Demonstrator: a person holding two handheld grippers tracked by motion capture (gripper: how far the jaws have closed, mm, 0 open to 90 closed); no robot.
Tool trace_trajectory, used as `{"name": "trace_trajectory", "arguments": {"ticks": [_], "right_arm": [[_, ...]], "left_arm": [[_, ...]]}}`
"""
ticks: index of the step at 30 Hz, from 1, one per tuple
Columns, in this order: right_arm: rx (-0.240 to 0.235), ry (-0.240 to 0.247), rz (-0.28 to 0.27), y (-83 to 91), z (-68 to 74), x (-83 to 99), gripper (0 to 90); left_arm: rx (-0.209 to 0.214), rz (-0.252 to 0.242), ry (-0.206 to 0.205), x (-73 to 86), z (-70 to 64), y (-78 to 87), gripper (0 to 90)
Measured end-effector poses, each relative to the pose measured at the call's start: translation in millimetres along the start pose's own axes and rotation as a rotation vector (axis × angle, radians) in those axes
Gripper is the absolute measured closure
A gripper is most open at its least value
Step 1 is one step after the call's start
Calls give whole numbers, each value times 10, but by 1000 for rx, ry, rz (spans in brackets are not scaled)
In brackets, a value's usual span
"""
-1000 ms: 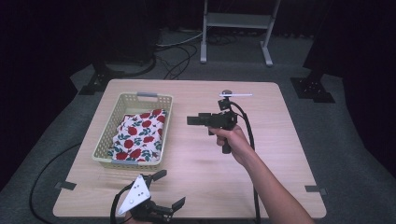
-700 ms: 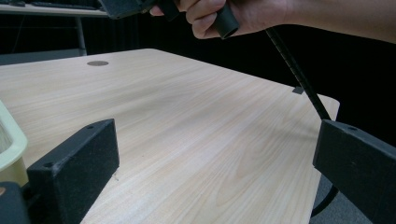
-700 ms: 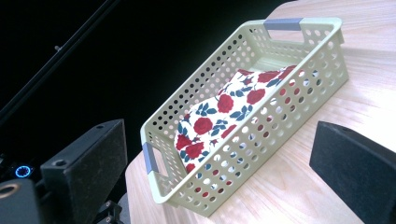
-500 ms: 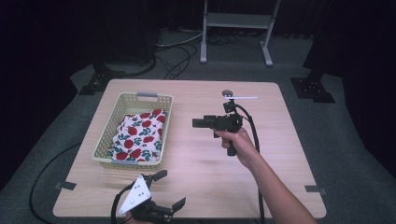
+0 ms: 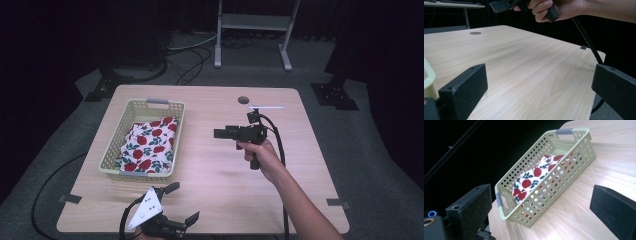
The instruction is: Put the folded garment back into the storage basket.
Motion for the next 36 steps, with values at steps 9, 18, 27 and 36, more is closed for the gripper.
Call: {"name": "trace_trajectory", "arguments": {"ticks": [9,18,27,36], "right_arm": [[6,-10,2,47,-56,62,32],[20,-8,9,116,-93,91,31],[26,3,16,161,-98,115,31],[25,0,0,205,-124,172,32]], "left_arm": [[0,0,-2,0,0,-4,0],[1,2,-2,3,2,-9,0],[1,1,-2,2,3,-10,0],[2,1,-3,2,2,-11,0]]}}
Point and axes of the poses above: each handheld gripper's, and its own axes: y roughly backward along the jaws, x roughly out of its underside, z roughly to its left, the point moved 6 cm from there along -y, roughly forward along the jaws, and after that the axes turned 14 degrees about x, right-handed, at the moved point
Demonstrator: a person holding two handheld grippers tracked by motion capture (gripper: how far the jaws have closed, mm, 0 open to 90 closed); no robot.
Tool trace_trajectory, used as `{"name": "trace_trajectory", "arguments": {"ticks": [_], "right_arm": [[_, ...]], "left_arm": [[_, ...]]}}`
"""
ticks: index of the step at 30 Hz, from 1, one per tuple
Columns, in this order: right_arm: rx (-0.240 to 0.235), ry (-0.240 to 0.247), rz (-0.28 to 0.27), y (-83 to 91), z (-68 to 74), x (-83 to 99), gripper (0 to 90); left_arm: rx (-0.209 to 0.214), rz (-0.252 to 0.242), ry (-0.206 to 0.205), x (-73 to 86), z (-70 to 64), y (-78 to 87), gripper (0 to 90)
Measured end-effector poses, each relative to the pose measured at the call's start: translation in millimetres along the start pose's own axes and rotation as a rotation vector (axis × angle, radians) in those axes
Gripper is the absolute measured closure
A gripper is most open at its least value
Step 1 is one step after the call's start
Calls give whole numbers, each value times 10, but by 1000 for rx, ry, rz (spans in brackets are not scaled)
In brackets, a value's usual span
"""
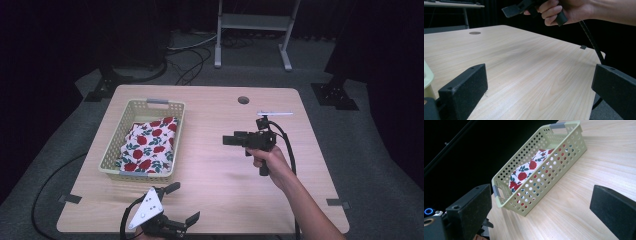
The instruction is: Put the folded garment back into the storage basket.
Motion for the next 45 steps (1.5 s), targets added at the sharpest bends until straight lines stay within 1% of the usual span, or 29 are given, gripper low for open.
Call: {"name": "trace_trajectory", "arguments": {"ticks": [4,10,12,17,20,29,35,37,45], "right_arm": [[-1,-14,-9,35,-27,48,31],[4,-14,-17,64,-56,107,32],[3,-21,-16,81,-62,140,32],[11,-22,-15,105,-98,219,32],[24,-29,-14,130,-137,275,32],[48,-10,-31,210,-169,356,32],[59,7,-33,234,-159,387,32],[59,3,-33,244,-149,393,32],[64,15,-45,301,-120,428,32]], "left_arm": [[2,1,3,3,-1,-5,0],[4,2,4,3,-6,-9,0],[1,0,4,1,-2,-6,0],[1,1,3,2,-2,-6,0],[2,2,2,2,-6,-10,0],[4,5,-1,3,-9,-15,0],[3,4,-1,1,-11,-17,0],[3,4,-2,0,-12,-16,0],[4,1,-2,-2,-13,-17,0]]}}
Point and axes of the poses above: each handheld gripper's, and its own axes: y roughly backward along the jaws, x roughly out of its underside, z roughly to its left, the point moved 6 cm from there along -y, roughly forward along the jaws, and after that the axes turned 14 degrees about x, right-handed, at the moved point
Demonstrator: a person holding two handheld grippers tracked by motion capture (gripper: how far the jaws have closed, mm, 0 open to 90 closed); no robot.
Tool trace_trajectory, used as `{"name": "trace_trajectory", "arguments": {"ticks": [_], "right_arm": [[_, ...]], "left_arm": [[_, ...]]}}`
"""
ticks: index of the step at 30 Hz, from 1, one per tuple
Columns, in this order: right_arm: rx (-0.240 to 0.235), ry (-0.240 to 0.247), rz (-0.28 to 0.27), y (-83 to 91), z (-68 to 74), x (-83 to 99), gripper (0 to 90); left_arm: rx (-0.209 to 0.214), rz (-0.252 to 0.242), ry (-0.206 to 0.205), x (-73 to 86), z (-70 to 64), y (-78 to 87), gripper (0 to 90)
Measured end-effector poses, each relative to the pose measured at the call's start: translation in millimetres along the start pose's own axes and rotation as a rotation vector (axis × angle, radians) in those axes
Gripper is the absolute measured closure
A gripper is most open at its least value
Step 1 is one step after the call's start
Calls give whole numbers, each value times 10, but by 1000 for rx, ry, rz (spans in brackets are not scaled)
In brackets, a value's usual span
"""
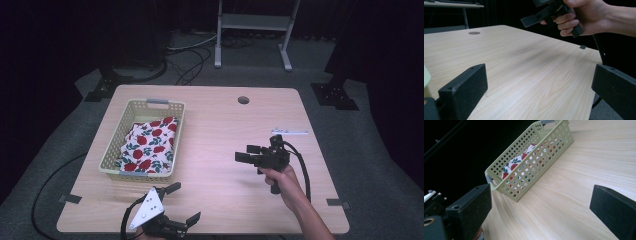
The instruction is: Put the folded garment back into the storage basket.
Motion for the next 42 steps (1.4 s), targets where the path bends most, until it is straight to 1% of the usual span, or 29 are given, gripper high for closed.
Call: {"name": "trace_trajectory", "arguments": {"ticks": [2,9,11,16,21,26,28,32,33,35,36,37,42], "right_arm": [[-5,-5,-15,12,-1,6,33],[3,-26,-18,44,-64,72,33],[10,-22,-10,51,-79,85,33],[20,-10,-20,87,-82,83,33],[30,-9,-21,127,-96,97,33],[48,8,-22,170,-99,123,33],[47,-1,-33,195,-114,143,33],[64,-14,-48,249,-167,196,33],[69,-11,-43,261,-173,206,34],[68,-10,-60,292,-171,216,39],[64,-9,-61,304,-176,224,41],[71,-8,-58,315,-184,234,41],[80,-29,-57,352,-242,301,38]], "left_arm": [[0,2,0,1,-2,0,0],[0,4,1,5,-1,-4,0],[0,4,0,6,-1,-7,0],[-1,2,2,5,6,-4,0],[1,2,1,5,-1,-9,0],[-1,2,0,3,-3,-8,0],[-1,2,1,3,-2,-8,0],[2,4,0,6,-7,-12,0],[2,5,0,6,-7,-14,0],[2,6,-2,8,-8,-17,0],[2,7,-2,8,-7,-17,0],[3,6,-1,8,-7,-17,0],[0,4,-1,5,-7,-16,0]]}}
Point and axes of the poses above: each handheld gripper's, and its own axes: y roughly backward along the jaws, x roughly out of its underside, z roughly to its left, the point moved 6 cm from there along -y, roughly forward along the jaws, and after that the axes turned 14 degrees about x, right-handed, at the moved point
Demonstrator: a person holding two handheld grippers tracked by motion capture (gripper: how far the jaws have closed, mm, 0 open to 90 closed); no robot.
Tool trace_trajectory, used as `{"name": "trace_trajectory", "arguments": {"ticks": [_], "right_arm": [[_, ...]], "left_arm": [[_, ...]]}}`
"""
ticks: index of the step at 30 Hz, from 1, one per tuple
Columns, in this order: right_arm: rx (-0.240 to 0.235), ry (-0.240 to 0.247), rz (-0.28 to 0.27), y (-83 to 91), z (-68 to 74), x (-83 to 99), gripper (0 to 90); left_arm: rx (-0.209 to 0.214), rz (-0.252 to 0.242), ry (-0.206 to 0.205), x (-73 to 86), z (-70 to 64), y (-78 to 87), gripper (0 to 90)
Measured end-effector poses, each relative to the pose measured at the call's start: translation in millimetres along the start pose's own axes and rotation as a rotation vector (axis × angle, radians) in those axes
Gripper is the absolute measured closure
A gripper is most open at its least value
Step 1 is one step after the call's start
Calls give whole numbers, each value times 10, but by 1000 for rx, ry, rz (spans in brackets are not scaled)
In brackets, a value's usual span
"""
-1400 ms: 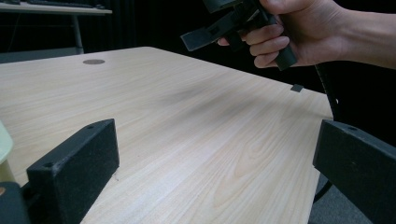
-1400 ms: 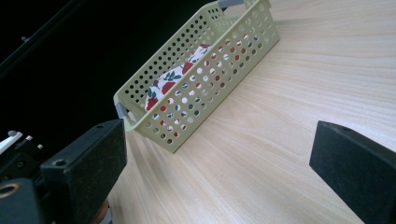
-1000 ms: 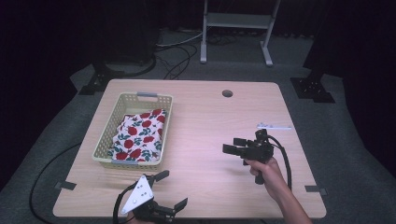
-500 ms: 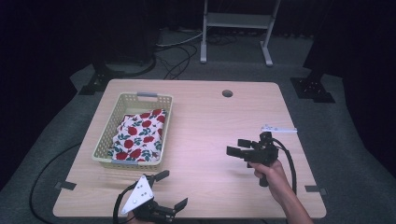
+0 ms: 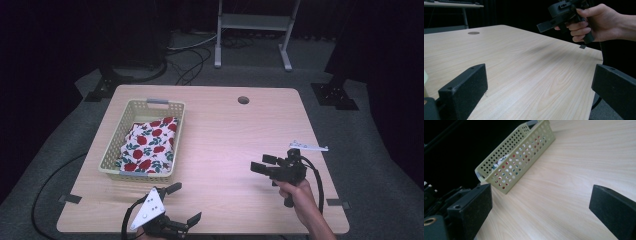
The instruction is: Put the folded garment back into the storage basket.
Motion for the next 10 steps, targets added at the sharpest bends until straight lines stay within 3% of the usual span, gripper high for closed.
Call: {"name": "trace_trajectory", "arguments": {"ticks": [10], "right_arm": [[9,-8,-2,76,-44,128,37]], "left_arm": [[2,4,-5,2,2,-4,0]]}}
Point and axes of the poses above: each handheld gripper's, and its own axes: y roughly backward along the jaws, x roughly out of its underside, z roughly to its left, the point moved 6 cm from there along -y, roughly forward along the jaws, and after that the axes turned 14 degrees about x, right-handed, at the moved point
